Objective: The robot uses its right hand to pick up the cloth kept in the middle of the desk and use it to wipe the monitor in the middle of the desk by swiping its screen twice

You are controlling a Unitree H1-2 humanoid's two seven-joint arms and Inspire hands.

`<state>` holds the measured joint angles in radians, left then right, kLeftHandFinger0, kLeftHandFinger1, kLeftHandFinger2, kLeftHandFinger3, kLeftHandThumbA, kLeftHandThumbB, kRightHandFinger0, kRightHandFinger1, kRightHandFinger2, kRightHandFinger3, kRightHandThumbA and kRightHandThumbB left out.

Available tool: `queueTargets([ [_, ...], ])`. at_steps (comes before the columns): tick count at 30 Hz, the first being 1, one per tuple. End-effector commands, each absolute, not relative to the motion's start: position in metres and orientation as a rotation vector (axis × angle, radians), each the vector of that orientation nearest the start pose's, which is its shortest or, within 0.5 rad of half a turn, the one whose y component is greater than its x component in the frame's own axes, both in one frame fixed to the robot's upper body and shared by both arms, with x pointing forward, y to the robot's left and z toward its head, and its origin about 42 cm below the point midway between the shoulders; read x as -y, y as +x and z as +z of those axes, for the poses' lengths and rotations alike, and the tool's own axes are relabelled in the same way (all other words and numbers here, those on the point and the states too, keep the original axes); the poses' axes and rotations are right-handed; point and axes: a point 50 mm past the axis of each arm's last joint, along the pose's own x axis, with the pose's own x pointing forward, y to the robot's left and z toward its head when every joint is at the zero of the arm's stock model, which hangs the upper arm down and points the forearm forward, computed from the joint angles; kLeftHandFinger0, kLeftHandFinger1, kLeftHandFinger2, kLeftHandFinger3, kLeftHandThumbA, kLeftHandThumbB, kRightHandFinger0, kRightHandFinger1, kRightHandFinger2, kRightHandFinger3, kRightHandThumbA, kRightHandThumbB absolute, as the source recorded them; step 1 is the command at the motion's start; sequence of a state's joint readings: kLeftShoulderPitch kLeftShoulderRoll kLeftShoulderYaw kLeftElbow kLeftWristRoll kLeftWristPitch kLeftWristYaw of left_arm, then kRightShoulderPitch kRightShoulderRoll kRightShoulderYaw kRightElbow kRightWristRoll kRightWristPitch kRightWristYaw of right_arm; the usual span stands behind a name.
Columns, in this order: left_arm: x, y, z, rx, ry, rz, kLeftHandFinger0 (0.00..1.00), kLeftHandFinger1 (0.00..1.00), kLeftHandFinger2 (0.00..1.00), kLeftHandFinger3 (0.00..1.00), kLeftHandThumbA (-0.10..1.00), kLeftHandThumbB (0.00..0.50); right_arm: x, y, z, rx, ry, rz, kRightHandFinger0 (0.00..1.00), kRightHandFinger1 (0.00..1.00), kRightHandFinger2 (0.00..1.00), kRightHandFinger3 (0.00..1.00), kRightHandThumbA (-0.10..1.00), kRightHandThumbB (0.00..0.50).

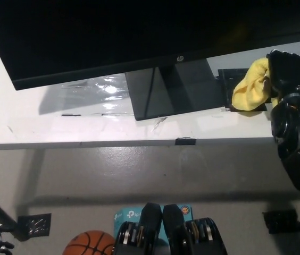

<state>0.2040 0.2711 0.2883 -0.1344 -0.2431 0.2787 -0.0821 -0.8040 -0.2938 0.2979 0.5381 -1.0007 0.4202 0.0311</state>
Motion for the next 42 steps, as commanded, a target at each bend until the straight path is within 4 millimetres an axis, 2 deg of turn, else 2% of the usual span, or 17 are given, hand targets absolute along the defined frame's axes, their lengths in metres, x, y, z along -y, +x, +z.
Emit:
queueTargets([
  [1, -0.380, 0.201, 0.108, -0.224, 0.049, 0.213, 0.34, 0.34, 0.54, 0.71, -0.10, 0.220, 0.232, 0.521, 0.278, -0.009, -1.454, -0.156, 0.07, 0.13, 0.33, 0.74, -0.01, 0.056],
  [2, -0.380, 0.202, 0.109, -0.225, 0.051, 0.211, 0.34, 0.34, 0.55, 0.71, -0.10, 0.219, 0.233, 0.521, 0.273, -0.036, -1.460, -0.127, 0.06, 0.13, 0.33, 0.80, 0.02, 0.059],
  [3, -0.380, 0.203, 0.110, -0.214, 0.047, 0.213, 0.34, 0.34, 0.55, 0.71, -0.10, 0.213, 0.234, 0.521, 0.273, -0.044, -1.434, -0.108, 0.01, 0.09, 0.29, 0.92, 0.11, 0.113],
  [4, -0.380, 0.204, 0.111, -0.217, 0.043, 0.218, 0.32, 0.33, 0.55, 0.70, -0.10, 0.210, 0.235, 0.519, 0.271, -0.065, -1.399, -0.082, 0.09, 0.18, 0.38, 1.00, 0.20, 0.145],
  [5, -0.379, 0.206, 0.112, -0.213, 0.038, 0.224, 0.32, 0.33, 0.54, 0.69, -0.10, 0.213, 0.236, 0.519, 0.271, -0.102, -1.372, -0.054, 0.23, 0.31, 0.52, 1.00, 0.28, 0.153],
  [6, -0.379, 0.206, 0.112, -0.216, 0.039, 0.227, 0.34, 0.34, 0.54, 0.69, -0.10, 0.210, 0.234, 0.518, 0.269, -0.154, -1.393, -0.037, 0.60, 0.92, 1.00, 1.00, 0.44, 0.142],
  [7, -0.380, 0.206, 0.112, -0.213, 0.047, 0.226, 0.35, 0.35, 0.54, 0.69, -0.10, 0.216, 0.233, 0.516, 0.266, -0.183, -1.400, -0.021, 1.00, 1.00, 1.00, 1.00, 0.53, 0.223],
  [11, -0.381, 0.206, 0.112, -0.209, 0.051, 0.220, 0.35, 0.36, 0.55, 0.70, -0.10, 0.218, 0.233, 0.510, 0.266, -0.198, -1.385, 0.000, 1.00, 1.00, 1.00, 1.00, 0.67, 0.326],
  [15, -0.380, 0.206, 0.114, -0.204, 0.052, 0.217, 0.35, 0.37, 0.57, 0.72, -0.10, 0.203, 0.236, 0.505, 0.266, -0.203, -1.340, -0.001, 1.00, 1.00, 1.00, 1.00, 0.67, 0.366],
  [18, -0.380, 0.207, 0.114, -0.202, 0.048, 0.215, 0.36, 0.37, 0.58, 0.72, -0.10, 0.225, 0.241, 0.502, 0.265, -0.187, -1.322, -0.023, 1.00, 1.00, 1.00, 1.00, 0.66, 0.410],
  [24, -0.381, 0.207, 0.117, -0.204, 0.059, 0.221, 0.36, 0.37, 0.59, 0.73, -0.10, 0.229, 0.248, 0.490, 0.270, -0.171, -1.304, -0.016, 1.00, 1.00, 1.00, 1.00, 0.69, 0.466],
  [30, -0.382, 0.208, 0.120, -0.198, 0.054, 0.221, 0.36, 0.36, 0.56, 0.70, -0.09, 0.242, 0.258, 0.474, 0.291, -0.123, -1.268, -0.016, 1.00, 1.00, 1.00, 1.00, 0.63, 0.459],
  [34, -0.382, 0.210, 0.119, -0.192, 0.058, 0.214, 0.35, 0.36, 0.57, 0.70, -0.10, 0.233, 0.273, 0.453, 0.305, -0.084, -1.221, -0.014, 1.00, 1.00, 1.00, 1.00, 0.63, 0.453],
  [36, -0.382, 0.210, 0.119, -0.194, 0.060, 0.212, 0.36, 0.37, 0.58, 0.71, -0.10, 0.230, 0.281, 0.426, 0.311, -0.040, -1.181, -0.033, 1.00, 1.00, 1.00, 1.00, 0.63, 0.450],
  [39, -0.383, 0.210, 0.119, -0.195, 0.067, 0.210, 0.35, 0.37, 0.58, 0.71, -0.09, 0.242, 0.286, 0.387, 0.308, 0.021, -1.152, -0.057, 1.00, 1.00, 1.00, 1.00, 0.61, 0.391],
  [41, -0.385, 0.212, 0.120, -0.195, 0.068, 0.211, 0.35, 0.36, 0.57, 0.71, -0.09, 0.251, 0.290, 0.359, 0.301, 0.108, -1.114, -0.120, 1.00, 1.00, 1.00, 1.00, 0.53, 0.373],
  [42, -0.385, 0.212, 0.120, -0.195, 0.068, 0.212, 0.35, 0.36, 0.57, 0.71, -0.08, 0.250, 0.290, 0.354, 0.300, 0.119, -1.108, -0.129, 1.00, 1.00, 1.00, 1.00, 0.52, 0.362],
])
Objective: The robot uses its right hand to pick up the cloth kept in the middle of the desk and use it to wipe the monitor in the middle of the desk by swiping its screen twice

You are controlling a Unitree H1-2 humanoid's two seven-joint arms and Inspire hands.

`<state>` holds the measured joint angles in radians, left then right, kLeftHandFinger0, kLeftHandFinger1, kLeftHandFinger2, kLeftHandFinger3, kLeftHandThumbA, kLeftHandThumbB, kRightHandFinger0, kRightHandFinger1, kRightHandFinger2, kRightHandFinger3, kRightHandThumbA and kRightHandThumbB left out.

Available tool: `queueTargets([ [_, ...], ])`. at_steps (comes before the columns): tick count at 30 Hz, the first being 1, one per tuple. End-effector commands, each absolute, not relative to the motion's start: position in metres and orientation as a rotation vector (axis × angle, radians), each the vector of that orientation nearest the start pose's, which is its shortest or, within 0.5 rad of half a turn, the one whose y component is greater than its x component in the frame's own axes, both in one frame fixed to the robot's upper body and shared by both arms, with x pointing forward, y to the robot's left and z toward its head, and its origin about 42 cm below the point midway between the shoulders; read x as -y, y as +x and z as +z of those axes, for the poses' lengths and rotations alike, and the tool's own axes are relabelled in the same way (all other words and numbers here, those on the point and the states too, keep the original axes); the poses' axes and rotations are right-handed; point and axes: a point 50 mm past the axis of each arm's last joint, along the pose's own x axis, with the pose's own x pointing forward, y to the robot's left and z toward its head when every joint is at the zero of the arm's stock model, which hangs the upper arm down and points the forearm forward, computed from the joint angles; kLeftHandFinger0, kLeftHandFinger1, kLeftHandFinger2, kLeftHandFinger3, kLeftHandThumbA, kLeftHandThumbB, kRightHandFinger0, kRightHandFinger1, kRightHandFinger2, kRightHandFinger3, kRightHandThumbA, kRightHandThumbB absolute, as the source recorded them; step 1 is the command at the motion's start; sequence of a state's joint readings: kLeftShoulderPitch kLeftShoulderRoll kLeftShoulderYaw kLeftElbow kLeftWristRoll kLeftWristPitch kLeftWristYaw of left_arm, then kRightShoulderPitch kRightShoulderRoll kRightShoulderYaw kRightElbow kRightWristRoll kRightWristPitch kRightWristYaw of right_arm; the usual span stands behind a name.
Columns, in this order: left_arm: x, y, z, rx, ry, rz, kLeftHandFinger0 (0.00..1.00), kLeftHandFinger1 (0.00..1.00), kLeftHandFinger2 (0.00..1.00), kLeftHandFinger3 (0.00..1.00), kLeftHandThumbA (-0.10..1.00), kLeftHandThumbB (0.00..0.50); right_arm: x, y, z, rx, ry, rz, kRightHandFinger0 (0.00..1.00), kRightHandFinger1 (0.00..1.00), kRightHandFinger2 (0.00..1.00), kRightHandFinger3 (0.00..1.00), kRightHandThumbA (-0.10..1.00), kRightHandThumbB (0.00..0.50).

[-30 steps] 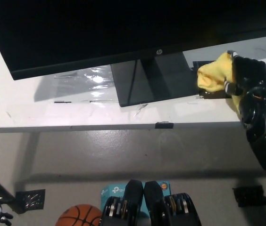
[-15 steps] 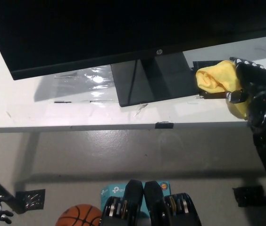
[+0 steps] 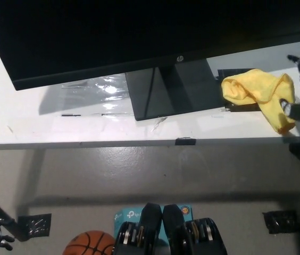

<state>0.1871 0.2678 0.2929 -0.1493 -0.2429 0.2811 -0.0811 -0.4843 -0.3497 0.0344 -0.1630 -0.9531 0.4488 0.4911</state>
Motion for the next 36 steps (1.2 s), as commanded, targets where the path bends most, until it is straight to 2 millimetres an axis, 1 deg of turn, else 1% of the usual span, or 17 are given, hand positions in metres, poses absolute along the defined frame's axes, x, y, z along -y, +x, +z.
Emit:
queueTargets([
  [1, -0.385, 0.211, 0.121, -0.199, 0.072, 0.213, 0.36, 0.37, 0.57, 0.71, -0.10, 0.233, 0.291, 0.335, 0.290, 0.154, -1.070, -0.168, 0.84, 1.00, 1.00, 1.00, 0.47, 0.289],
  [2, -0.385, 0.210, 0.120, -0.197, 0.079, 0.211, 0.36, 0.37, 0.57, 0.71, -0.10, 0.231, 0.291, 0.315, 0.275, 0.211, -0.971, -0.222, 0.67, 1.00, 1.00, 1.00, 0.38, 0.244],
  [3, -0.386, 0.210, 0.120, -0.194, 0.080, 0.209, 0.36, 0.37, 0.58, 0.72, -0.10, 0.231, 0.292, 0.306, 0.260, 0.232, -0.923, -0.244, 0.54, 0.85, 1.00, 1.00, 0.36, 0.213],
  [4, -0.387, 0.210, 0.120, -0.195, 0.082, 0.209, 0.36, 0.37, 0.58, 0.72, -0.10, 0.231, 0.292, 0.304, 0.258, 0.234, -0.915, -0.247, 0.48, 0.78, 1.00, 1.00, 0.36, 0.209],
  [5, -0.387, 0.209, 0.120, -0.196, 0.079, 0.209, 0.35, 0.37, 0.57, 0.72, -0.10, 0.237, 0.292, 0.292, 0.232, 0.235, -0.849, -0.278, 0.32, 0.54, 0.93, 1.00, 0.43, 0.178],
  [6, -0.387, 0.209, 0.120, -0.196, 0.076, 0.210, 0.34, 0.36, 0.57, 0.72, -0.10, 0.236, 0.292, 0.286, 0.222, 0.223, -0.807, -0.290, 0.27, 0.46, 0.84, 0.96, 0.43, 0.177],
  [7, -0.387, 0.209, 0.120, -0.195, 0.073, 0.209, 0.33, 0.36, 0.56, 0.72, -0.10, 0.242, 0.292, 0.283, 0.208, 0.208, -0.732, -0.289, 0.30, 0.44, 0.71, 0.85, 0.37, 0.145],
  [8, -0.387, 0.210, 0.120, -0.194, 0.075, 0.209, 0.33, 0.36, 0.56, 0.72, -0.10, 0.233, 0.291, 0.273, 0.175, 0.167, -0.575, -0.300, 0.32, 0.42, 0.64, 0.79, 0.28, 0.139],
  [11, -0.388, 0.208, 0.119, -0.201, 0.071, 0.209, 0.35, 0.37, 0.54, 0.71, -0.10, 0.231, 0.286, 0.267, 0.148, 0.129, -0.391, -0.324, 0.15, 0.23, 0.49, 0.71, 0.18, 0.126],
  [13, -0.387, 0.210, 0.119, -0.199, 0.064, 0.206, 0.35, 0.36, 0.54, 0.70, -0.10, 0.225, 0.282, 0.270, 0.134, 0.121, -0.283, -0.338, 0.10, 0.21, 0.51, 0.69, 0.17, 0.117],
  [16, -0.386, 0.209, 0.119, -0.193, 0.069, 0.202, 0.34, 0.35, 0.54, 0.69, -0.10, 0.238, 0.274, 0.269, 0.131, 0.099, -0.233, -0.340, 0.20, 0.30, 0.54, 0.68, 0.21, 0.105],
  [17, -0.385, 0.209, 0.120, -0.206, 0.067, 0.202, 0.33, 0.35, 0.54, 0.71, -0.10, 0.230, 0.273, 0.269, 0.127, 0.091, -0.222, -0.341, 0.04, 0.15, 0.48, 0.66, 0.22, 0.108],
  [20, -0.384, 0.211, 0.120, -0.198, 0.064, 0.197, 0.35, 0.36, 0.54, 0.70, -0.10, 0.231, 0.272, 0.270, 0.121, 0.063, -0.189, -0.311, 0.00, 0.09, 0.40, 0.59, 0.25, 0.108],
  [23, -0.385, 0.212, 0.118, -0.191, 0.068, 0.190, 0.35, 0.36, 0.54, 0.69, -0.10, 0.243, 0.274, 0.271, 0.112, 0.019, -0.126, -0.293, 0.07, 0.18, 0.42, 0.61, 0.25, 0.117],
  [27, -0.381, 0.217, 0.122, -0.193, 0.052, 0.186, 0.36, 0.35, 0.53, 0.68, -0.10, 0.232, 0.276, 0.275, 0.109, -0.007, -0.081, -0.268, 0.07, 0.19, 0.44, 0.62, 0.27, 0.133],
  [32, -0.380, 0.221, 0.121, -0.176, 0.055, 0.164, 0.33, 0.34, 0.53, 0.68, -0.10, 0.218, 0.277, 0.276, 0.108, 0.009, -0.238, -0.129, 0.00, 0.06, 0.24, 0.64, 0.29, 0.084],
  [36, -0.381, 0.221, 0.120, -0.179, 0.064, 0.154, 0.35, 0.35, 0.53, 0.71, -0.10, 0.227, 0.280, 0.276, 0.103, 0.042, -0.324, -0.071, 0.00, 0.03, 0.22, 0.62, 0.31, 0.120],
])
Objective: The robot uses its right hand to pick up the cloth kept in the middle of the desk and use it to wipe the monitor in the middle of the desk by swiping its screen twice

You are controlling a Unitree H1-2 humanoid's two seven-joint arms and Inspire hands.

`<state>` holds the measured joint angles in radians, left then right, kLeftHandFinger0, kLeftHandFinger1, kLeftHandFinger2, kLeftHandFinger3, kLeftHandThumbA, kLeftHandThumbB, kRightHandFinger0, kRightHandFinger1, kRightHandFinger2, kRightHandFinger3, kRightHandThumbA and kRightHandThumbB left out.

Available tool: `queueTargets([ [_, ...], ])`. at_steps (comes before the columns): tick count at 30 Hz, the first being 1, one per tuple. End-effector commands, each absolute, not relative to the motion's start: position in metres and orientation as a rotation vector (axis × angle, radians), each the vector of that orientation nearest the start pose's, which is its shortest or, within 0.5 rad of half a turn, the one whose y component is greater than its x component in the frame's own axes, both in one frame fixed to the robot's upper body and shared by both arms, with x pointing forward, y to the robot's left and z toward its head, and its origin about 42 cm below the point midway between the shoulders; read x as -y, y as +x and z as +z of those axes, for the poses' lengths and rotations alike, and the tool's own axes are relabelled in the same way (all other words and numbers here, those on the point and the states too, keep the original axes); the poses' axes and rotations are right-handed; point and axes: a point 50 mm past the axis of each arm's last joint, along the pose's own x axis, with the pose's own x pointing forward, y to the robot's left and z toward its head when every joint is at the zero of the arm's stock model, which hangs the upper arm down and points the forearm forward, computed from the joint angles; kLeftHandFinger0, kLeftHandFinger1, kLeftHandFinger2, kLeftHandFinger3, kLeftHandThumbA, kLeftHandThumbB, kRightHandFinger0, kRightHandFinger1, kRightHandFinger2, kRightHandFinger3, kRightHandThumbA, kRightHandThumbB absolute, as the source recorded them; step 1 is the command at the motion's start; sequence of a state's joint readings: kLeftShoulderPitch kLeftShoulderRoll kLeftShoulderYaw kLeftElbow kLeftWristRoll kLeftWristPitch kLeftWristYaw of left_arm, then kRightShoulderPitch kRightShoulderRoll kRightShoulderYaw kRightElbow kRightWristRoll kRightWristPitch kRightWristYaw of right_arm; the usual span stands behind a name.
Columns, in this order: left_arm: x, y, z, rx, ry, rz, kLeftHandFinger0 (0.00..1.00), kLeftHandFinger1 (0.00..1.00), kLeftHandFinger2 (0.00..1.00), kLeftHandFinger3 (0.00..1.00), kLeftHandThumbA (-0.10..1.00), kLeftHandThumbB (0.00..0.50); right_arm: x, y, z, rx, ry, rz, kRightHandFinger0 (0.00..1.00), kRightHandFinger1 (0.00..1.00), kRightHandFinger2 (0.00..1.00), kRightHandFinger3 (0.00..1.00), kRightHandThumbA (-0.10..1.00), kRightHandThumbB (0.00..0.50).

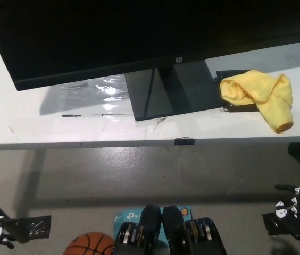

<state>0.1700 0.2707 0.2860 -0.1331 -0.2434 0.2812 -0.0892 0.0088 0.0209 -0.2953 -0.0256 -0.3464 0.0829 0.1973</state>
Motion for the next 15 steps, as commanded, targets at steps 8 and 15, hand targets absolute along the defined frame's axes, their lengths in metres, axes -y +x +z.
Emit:
queueTargets([
  [8, -0.380, 0.221, 0.124, -0.176, 0.072, 0.156, 0.32, 0.34, 0.52, 0.69, -0.09, 0.239, 0.281, 0.278, 0.103, 0.056, -0.377, -0.032, 0.00, 0.00, 0.21, 0.58, 0.38, 0.108],
  [15, -0.379, 0.212, 0.119, -0.205, 0.069, 0.153, 0.38, 0.37, 0.54, 0.69, -0.08, 0.250, 0.284, 0.267, 0.096, 0.040, -0.388, -0.033, 0.07, 0.09, 0.24, 0.60, 0.34, 0.080],
])
